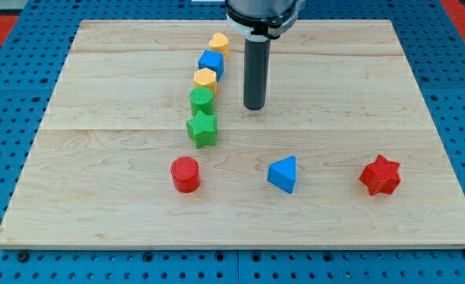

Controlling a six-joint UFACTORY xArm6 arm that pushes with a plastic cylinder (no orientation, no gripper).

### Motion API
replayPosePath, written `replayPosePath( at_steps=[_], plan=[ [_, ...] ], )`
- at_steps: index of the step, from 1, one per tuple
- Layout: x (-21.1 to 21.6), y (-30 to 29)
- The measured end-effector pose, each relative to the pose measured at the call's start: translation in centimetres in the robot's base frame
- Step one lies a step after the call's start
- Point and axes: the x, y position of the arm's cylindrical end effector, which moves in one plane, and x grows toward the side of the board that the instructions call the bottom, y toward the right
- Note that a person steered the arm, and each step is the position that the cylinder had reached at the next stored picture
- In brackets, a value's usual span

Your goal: Separate the blue cube from the yellow hexagon

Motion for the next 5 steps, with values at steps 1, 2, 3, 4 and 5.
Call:
replayPosePath(
  at_steps=[1,2,3,4,5],
  plan=[
    [-1.8,0.8],
    [-4.6,0.8],
    [-4.9,0.8],
    [-4.9,1.0],
    [-6.5,1.1]
  ],
)
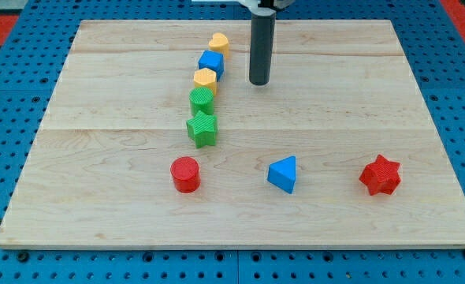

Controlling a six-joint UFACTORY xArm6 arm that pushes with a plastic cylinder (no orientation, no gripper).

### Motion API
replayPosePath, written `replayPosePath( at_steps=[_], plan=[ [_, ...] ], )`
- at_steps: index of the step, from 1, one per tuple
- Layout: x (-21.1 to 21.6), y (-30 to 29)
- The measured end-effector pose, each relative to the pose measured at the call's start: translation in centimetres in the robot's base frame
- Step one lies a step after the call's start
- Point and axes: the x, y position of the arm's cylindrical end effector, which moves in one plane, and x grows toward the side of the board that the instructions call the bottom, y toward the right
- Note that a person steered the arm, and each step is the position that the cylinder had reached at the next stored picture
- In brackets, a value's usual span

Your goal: Separate the blue cube from the yellow hexagon

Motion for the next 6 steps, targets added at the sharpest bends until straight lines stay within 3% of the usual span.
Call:
replayPosePath(
  at_steps=[2,3,4,5,6],
  plan=[
    [-3.1,-3.2],
    [0.0,-5.6],
    [-3.0,-10.3],
    [-8.3,-12.6],
    [-10.4,-13.8]
  ],
)
